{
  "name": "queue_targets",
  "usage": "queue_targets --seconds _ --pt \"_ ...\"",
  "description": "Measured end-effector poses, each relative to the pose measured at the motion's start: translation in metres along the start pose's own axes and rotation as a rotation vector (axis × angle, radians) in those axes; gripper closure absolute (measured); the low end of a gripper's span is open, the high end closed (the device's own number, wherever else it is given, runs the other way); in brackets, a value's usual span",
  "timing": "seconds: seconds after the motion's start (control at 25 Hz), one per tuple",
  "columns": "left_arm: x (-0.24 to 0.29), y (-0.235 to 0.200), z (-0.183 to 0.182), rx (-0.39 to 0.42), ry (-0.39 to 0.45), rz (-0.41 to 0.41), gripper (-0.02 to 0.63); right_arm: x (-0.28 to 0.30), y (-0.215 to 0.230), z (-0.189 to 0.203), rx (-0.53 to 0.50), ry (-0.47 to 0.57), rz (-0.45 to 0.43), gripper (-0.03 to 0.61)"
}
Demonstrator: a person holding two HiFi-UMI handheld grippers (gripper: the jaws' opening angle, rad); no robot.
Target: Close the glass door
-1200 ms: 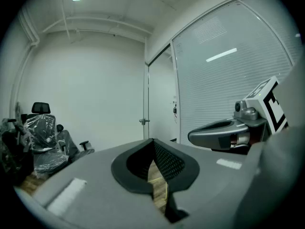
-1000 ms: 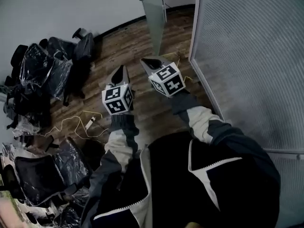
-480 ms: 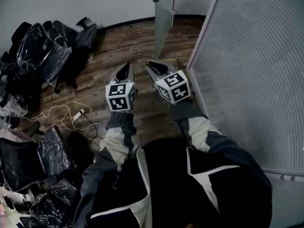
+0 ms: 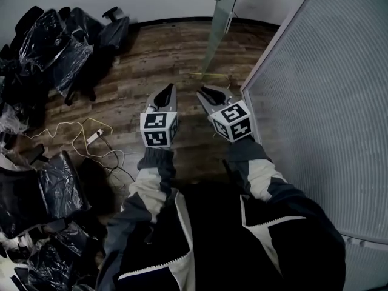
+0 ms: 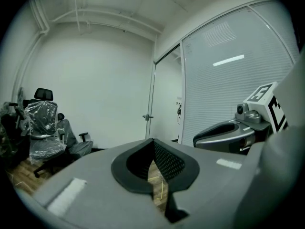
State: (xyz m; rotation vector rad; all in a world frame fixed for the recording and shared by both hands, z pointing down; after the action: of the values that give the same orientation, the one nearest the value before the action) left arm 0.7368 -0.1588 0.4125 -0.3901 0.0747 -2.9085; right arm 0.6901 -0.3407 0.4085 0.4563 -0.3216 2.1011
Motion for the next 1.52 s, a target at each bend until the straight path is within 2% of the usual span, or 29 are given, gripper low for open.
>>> queue_targets --seconds 0.28,0.6,0.88,1.2,1.36,1.52 --pt "0.031 -0.075 0.000 -0.028 0.008 0.042 0.615 0.072 -0.007 -0.027 -0.006 -0.025 0.007 0.517" --pt "0.068 -0.184 -0.029 -0.024 0.015 0.117 0.615 0.164 -0.007 -0.094 0.016 -0.022 0.086 0.517" --pt "0.105 -0.245 -0.037 -0.022 0.004 0.142 0.615 0.224 0.007 -0.118 0.041 -0.022 0.109 0.520" --pt "0.183 -0.282 -0.053 -0.028 -0.002 0.123 0.615 0.291 0.077 -0.137 0.052 0.015 0.099 0.526" --pt "0.244 -0.288 -0.070 -0.030 -0.025 0.097 0.615 0.326 0.137 -0.148 0.046 0.031 0.078 0.541" --pt "0.307 -0.291 -0.094 -0.008 -0.029 0.077 0.615 0.347 0.204 -0.158 0.072 0.055 0.093 0.574"
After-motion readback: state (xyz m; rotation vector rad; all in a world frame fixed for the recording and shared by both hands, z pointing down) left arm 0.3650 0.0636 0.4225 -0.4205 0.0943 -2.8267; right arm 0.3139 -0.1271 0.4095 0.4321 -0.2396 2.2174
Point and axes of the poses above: the fingertips, and each gripper's own axes: x forward along the fingers, y to its right, z out of its underside, the point moved 10 cm from there along -x, backward along the fingers, and after that the axes turned 6 degrees about -y, right-handed, at the moved point
